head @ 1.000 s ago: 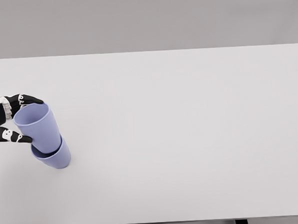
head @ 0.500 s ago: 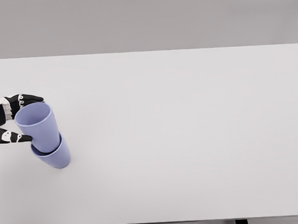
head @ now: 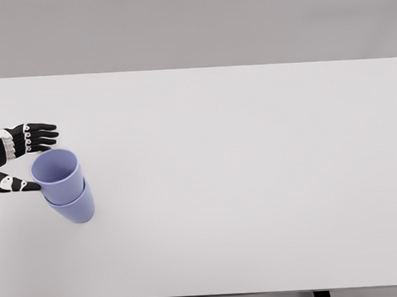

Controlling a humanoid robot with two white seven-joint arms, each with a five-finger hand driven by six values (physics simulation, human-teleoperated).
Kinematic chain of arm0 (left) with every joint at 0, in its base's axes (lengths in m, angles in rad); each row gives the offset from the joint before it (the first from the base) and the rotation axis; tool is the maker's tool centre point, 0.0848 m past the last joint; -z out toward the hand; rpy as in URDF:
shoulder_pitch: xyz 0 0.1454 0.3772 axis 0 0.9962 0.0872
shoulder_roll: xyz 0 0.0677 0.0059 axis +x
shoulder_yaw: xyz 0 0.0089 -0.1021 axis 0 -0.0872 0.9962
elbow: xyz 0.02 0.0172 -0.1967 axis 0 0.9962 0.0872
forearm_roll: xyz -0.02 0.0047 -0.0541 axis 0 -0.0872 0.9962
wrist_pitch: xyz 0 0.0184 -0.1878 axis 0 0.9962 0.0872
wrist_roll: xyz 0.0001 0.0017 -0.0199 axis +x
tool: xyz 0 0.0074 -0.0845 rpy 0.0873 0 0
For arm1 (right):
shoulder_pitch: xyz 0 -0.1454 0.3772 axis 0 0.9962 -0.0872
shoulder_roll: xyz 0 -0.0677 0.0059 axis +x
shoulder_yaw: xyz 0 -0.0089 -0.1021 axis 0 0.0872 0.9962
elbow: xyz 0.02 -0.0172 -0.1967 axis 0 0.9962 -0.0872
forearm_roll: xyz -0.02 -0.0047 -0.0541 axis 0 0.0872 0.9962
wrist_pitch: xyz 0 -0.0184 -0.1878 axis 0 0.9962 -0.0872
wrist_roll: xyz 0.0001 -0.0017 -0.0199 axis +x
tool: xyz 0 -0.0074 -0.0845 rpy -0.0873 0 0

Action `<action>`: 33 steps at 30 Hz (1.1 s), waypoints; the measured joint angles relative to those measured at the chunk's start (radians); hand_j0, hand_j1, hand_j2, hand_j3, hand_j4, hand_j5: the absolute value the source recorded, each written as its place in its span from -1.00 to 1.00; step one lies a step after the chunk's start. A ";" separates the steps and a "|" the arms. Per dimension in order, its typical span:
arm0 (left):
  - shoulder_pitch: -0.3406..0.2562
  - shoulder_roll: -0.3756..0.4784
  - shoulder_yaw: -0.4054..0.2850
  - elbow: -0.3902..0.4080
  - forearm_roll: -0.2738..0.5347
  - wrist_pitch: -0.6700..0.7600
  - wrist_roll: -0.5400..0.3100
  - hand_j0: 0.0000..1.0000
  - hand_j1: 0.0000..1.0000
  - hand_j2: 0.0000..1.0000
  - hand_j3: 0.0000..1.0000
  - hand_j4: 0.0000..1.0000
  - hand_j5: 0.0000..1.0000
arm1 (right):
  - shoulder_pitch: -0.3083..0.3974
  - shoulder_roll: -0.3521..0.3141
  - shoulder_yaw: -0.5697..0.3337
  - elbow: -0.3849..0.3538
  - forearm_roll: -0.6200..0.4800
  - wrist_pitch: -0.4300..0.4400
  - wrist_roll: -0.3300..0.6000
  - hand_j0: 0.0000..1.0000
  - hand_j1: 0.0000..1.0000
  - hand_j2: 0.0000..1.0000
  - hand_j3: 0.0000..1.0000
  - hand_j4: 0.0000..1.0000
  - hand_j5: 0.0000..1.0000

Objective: Place the right cup on the left cup with left arm

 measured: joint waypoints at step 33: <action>0.023 0.013 0.000 0.027 -0.001 -0.001 -0.001 1.00 1.00 1.00 1.00 1.00 1.00 | 0.000 0.000 0.000 0.000 0.000 0.000 0.000 1.00 1.00 1.00 1.00 1.00 1.00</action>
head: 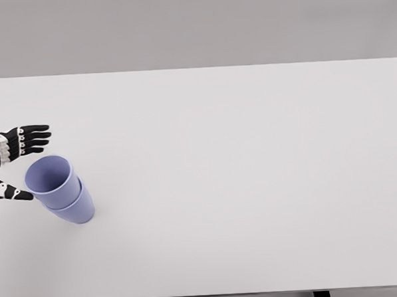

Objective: Place the right cup on the left cup with left arm

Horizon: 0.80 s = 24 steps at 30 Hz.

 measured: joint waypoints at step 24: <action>0.017 0.005 0.000 0.055 -0.002 0.003 0.002 1.00 1.00 1.00 1.00 1.00 1.00 | 0.000 0.000 0.000 0.000 0.000 0.000 0.000 1.00 1.00 1.00 1.00 1.00 1.00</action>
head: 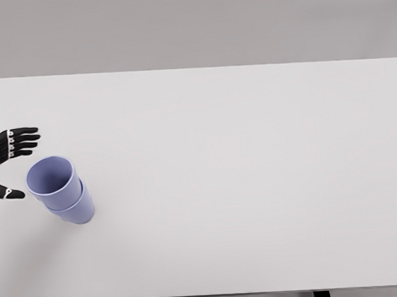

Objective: Place the right cup on the left cup with left arm

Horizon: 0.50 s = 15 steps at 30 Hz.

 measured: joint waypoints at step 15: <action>-0.011 -0.020 0.187 0.046 -0.032 0.004 0.003 1.00 1.00 1.00 1.00 1.00 1.00 | 0.000 0.000 0.000 0.000 0.000 0.000 0.000 1.00 1.00 1.00 1.00 1.00 1.00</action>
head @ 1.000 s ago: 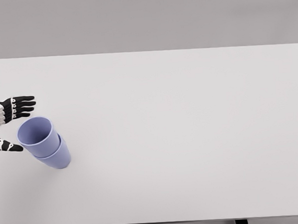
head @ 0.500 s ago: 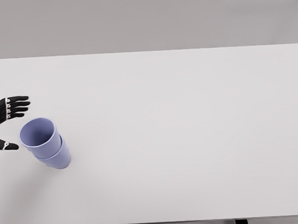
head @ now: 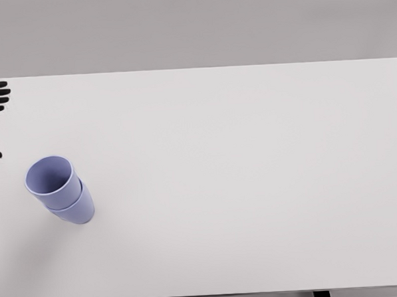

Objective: Place the right cup on the left cup with left arm

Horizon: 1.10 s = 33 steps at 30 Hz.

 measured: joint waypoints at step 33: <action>-0.198 -0.328 0.124 -0.159 -0.483 0.081 -0.154 1.00 1.00 1.00 1.00 1.00 1.00 | 0.000 0.000 0.000 0.000 0.000 0.000 0.000 1.00 1.00 1.00 1.00 1.00 1.00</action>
